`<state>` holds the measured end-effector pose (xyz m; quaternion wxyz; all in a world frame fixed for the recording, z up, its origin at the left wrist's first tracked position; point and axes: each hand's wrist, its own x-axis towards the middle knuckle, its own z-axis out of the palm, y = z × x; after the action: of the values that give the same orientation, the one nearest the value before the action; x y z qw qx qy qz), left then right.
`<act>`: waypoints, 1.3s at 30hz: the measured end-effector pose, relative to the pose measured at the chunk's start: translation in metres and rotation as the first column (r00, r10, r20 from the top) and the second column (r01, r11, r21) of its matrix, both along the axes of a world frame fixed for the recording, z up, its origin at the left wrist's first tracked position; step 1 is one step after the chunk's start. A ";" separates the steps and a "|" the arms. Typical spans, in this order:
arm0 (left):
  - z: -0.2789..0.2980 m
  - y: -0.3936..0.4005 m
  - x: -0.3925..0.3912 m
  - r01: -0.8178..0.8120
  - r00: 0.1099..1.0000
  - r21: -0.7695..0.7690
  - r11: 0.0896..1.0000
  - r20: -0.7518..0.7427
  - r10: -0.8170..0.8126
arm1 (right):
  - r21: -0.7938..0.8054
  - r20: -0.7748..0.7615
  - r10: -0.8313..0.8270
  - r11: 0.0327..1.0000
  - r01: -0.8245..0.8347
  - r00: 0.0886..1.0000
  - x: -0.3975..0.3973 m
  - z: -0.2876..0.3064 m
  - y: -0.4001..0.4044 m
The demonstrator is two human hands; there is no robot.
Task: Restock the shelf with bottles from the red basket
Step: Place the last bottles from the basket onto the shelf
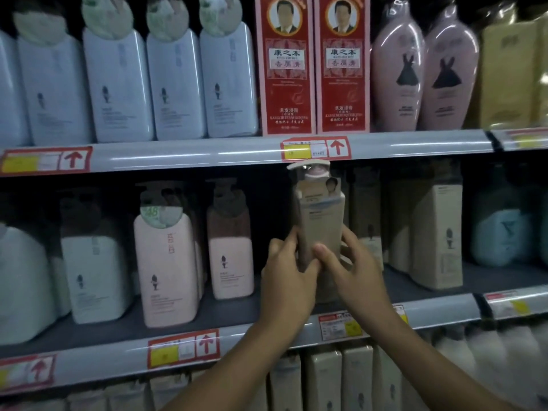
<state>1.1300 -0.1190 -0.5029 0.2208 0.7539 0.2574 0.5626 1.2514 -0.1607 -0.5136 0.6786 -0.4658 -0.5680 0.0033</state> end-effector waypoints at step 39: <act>-0.049 0.018 0.012 0.063 0.998 -0.174 0.983 0.013 -0.062 | -0.237 -0.078 -0.082 0.970 0.061 0.994 0.023 -0.028 0.007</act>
<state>1.1424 -0.1009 -0.5519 0.3042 0.7373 0.2811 0.5337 1.2743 -0.1537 -0.5417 0.6427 -0.5620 -0.5164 0.0658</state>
